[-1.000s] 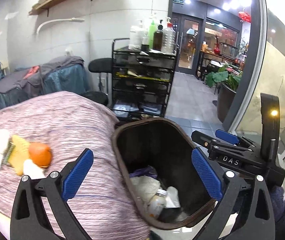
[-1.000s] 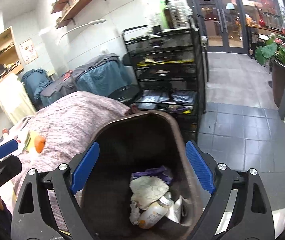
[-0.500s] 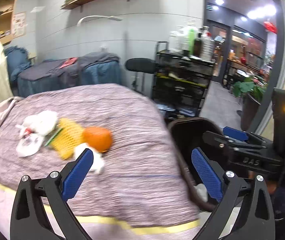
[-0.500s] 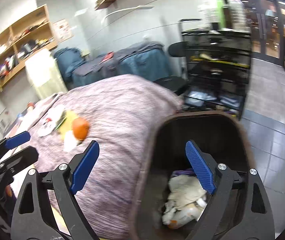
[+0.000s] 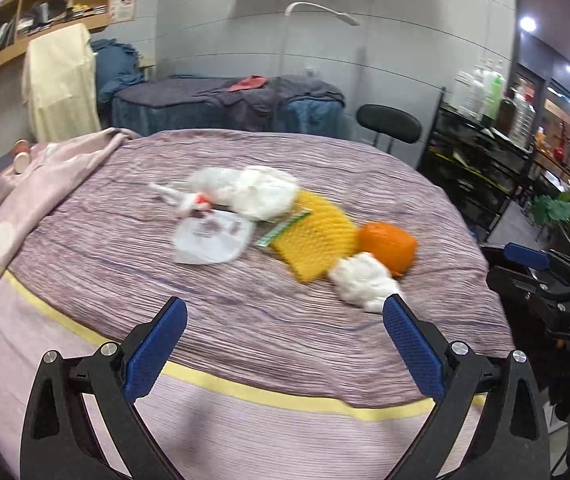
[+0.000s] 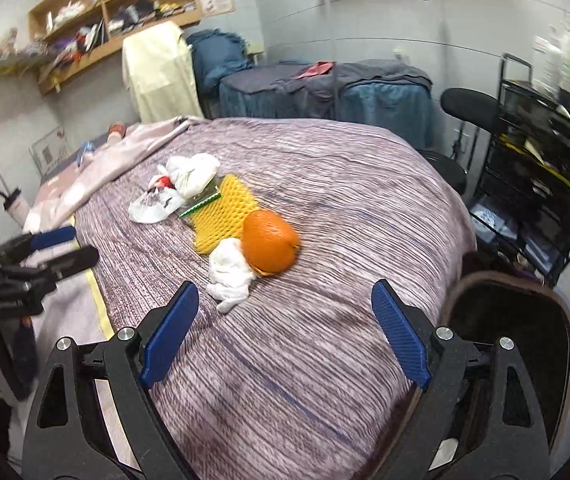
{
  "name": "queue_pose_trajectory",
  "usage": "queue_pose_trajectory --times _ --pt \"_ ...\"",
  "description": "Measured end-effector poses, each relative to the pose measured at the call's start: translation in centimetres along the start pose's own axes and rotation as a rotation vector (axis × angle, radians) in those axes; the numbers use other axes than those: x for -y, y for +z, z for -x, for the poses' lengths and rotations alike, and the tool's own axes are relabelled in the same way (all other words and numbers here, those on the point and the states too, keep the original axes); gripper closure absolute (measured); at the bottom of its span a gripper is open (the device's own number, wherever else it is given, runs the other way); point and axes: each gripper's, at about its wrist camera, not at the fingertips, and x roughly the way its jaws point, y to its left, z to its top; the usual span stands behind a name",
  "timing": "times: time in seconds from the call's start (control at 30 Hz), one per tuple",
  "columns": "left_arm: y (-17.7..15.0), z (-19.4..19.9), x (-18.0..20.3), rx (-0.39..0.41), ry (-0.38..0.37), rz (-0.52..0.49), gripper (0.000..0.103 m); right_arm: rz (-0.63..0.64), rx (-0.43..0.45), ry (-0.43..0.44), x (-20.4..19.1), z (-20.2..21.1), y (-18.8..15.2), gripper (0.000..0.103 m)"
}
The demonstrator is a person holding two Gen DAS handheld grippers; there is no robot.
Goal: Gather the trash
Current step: 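Move both tools back over the remaining trash on the bed, then grasp the white plastic bag with the left tool while the right tool grasps the orange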
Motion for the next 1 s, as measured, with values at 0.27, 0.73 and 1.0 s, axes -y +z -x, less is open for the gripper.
queue_pose_trajectory --times 0.27,0.73,1.0 --pt "1.4 -3.2 -4.8 -0.086 0.073 0.029 0.020 0.178 -0.126 -0.042 -2.6 -5.9 3.0 0.030" --pt "5.8 -12.2 -7.9 -0.243 0.025 0.102 0.050 0.182 -0.258 -0.025 -2.2 -12.5 5.1 0.058" --pt "5.2 -10.9 -7.9 -0.216 0.008 0.149 0.094 0.082 -0.169 0.016 -0.7 -10.2 4.7 0.066"
